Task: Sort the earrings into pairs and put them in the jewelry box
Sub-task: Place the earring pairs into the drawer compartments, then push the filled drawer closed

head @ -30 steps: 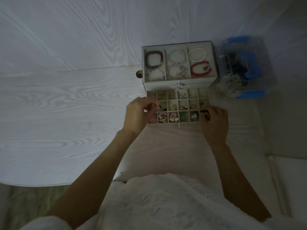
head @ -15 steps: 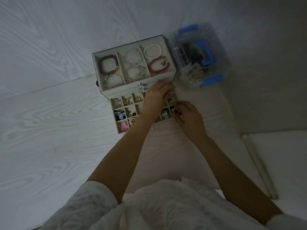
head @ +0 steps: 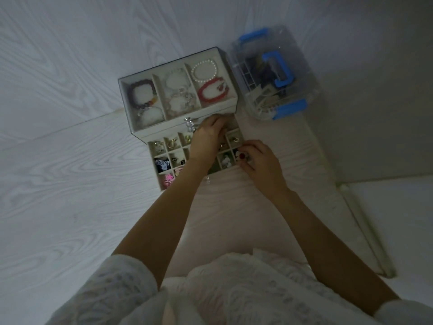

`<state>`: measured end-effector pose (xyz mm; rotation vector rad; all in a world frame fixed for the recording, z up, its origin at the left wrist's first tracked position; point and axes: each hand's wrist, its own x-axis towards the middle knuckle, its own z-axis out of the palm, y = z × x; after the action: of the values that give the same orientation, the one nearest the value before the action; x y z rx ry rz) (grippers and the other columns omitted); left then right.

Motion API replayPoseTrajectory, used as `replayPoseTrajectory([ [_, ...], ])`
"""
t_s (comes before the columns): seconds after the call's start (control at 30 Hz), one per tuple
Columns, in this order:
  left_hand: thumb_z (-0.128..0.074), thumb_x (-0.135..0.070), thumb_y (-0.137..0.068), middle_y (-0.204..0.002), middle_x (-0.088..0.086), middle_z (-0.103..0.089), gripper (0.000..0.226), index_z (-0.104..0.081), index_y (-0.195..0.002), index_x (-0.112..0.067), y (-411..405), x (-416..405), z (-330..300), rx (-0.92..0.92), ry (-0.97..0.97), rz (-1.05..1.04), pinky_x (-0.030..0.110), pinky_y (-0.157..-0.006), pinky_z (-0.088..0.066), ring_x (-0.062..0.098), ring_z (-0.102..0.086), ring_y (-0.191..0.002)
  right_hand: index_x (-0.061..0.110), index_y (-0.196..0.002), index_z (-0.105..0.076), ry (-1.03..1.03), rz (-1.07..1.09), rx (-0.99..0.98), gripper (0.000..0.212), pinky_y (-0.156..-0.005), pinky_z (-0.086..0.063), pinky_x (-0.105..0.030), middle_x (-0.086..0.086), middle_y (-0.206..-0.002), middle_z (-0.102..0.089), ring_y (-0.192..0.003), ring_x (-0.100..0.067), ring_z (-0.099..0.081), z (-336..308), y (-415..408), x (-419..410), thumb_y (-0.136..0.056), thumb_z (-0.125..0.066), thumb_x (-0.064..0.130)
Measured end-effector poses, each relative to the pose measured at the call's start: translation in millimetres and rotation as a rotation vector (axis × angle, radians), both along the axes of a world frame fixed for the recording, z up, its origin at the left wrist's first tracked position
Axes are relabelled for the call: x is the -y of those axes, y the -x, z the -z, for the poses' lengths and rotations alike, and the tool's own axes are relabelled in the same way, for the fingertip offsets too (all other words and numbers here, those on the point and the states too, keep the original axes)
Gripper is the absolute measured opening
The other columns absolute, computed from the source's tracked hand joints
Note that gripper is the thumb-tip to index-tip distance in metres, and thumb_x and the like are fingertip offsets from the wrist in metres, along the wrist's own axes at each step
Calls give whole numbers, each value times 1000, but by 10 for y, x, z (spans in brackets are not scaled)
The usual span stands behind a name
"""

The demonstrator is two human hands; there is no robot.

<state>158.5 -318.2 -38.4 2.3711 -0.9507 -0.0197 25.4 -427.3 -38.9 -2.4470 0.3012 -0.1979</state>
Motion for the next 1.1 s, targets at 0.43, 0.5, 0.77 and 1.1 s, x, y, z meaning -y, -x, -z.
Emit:
replayPoseTrajectory([
  [0.43,-30,-37,-89,-120,6,-63,49,-59,-119,-10,191,-10,-84,147,-372,68,40,-88,-45,29,-52,-115,6,-105,-63,-45,18,27,23,-82,-34,-16,-14,-113,-59,-94,-28,-56,-5,-16,1,-83,-65,8],
  [0.5,-31,-36,-90,-121,9,-62,49,-59,-119,-7,201,-22,-98,123,-342,68,41,-91,-44,30,-51,-117,6,-109,-62,-56,3,26,27,-84,-39,-22,-13,-116,-57,-98,-27,-56,-34,8,-2,-82,-65,8],
  [0.77,-47,-31,-92,-111,8,-65,34,-60,-116,-11,613,-806,-316,147,-71,-73,35,-87,-46,25,-56,-101,9,-129,-48,-145,79,-27,50,-93,-45,-25,-11,-129,-48,-109,-16,-50,-44,238,-32,-83,-66,10],
  [1.1,-83,-26,-64,-130,21,-45,91,-34,-138,-5,792,-1499,-31,-378,-75,-608,49,-95,-46,36,-51,-113,8,-131,-43,-265,282,-108,52,-85,-43,-20,-13,-126,-45,-94,-13,-52,-55,151,-227,-84,-65,11],
])
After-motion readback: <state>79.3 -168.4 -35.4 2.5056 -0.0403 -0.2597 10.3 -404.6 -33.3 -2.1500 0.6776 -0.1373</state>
